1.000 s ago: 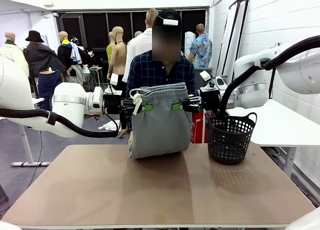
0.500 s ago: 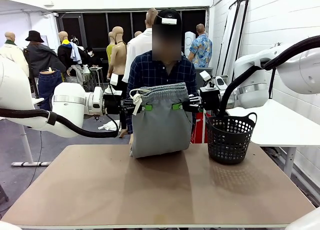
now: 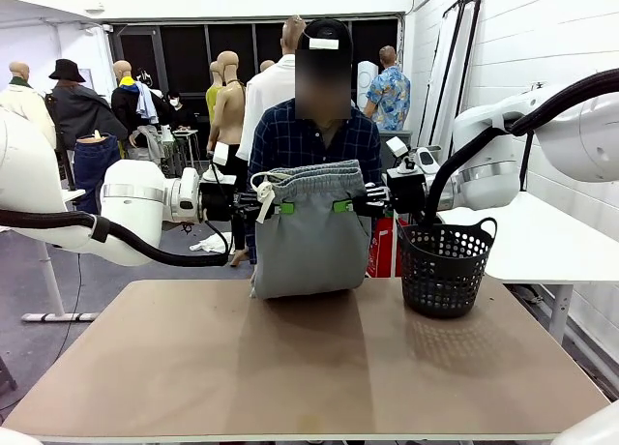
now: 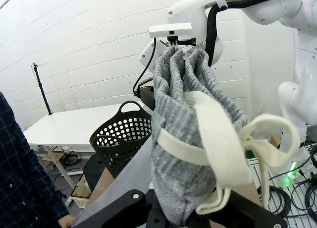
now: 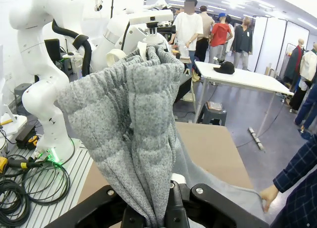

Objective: Fold the training pants.
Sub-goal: Release the ends of the Training pants and then grab the overlapped ends.

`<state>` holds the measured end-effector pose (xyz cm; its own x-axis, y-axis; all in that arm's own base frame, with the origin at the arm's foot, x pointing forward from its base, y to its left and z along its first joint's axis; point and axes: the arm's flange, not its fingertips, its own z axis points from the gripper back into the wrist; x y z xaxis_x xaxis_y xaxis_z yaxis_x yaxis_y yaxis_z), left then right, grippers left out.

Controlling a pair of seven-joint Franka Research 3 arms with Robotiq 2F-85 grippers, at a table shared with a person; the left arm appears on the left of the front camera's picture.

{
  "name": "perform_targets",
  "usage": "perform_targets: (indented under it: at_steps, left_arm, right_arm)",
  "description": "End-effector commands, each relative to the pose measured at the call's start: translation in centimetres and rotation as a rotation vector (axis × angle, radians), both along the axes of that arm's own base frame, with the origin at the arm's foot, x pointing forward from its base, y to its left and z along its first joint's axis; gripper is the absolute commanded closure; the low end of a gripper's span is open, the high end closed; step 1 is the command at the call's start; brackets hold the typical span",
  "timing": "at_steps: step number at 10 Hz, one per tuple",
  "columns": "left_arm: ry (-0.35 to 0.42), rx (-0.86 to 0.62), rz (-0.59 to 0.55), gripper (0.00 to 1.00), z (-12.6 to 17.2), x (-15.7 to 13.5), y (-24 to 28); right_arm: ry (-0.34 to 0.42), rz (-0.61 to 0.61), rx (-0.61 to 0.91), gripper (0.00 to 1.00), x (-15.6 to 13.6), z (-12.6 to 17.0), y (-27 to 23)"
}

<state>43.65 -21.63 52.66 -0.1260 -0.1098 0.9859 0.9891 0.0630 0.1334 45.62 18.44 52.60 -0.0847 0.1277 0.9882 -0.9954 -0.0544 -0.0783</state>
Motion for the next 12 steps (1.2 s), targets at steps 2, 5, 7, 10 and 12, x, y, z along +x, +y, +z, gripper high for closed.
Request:
perform_targets:
  at_steps: [2,5,7,10,12]
  left_arm:
    - [-0.02,-0.026,0.012,1.0,0.01,-0.37,0.17]
    - [-0.02,-0.026,0.012,1.0,0.01,-0.37,0.17]
    - [-0.02,-0.026,0.012,1.0,0.01,-0.37,0.17]
    - [-0.02,-0.026,0.012,1.0,0.01,-0.37,0.17]
    - [-0.02,-0.026,0.012,1.0,0.01,-0.37,0.17]
  right_arm:
    - [-0.001,0.006,0.003,1.0,-0.1,0.19,0.09]
    - [-0.001,0.006,0.003,1.0,-0.1,0.19,0.09]
    - [-0.001,0.006,0.003,1.0,-0.1,0.19,0.09]
    - [-0.001,0.006,0.003,1.0,-0.1,0.19,0.09]
    - [-0.001,0.006,0.003,1.0,-0.1,0.19,0.09]
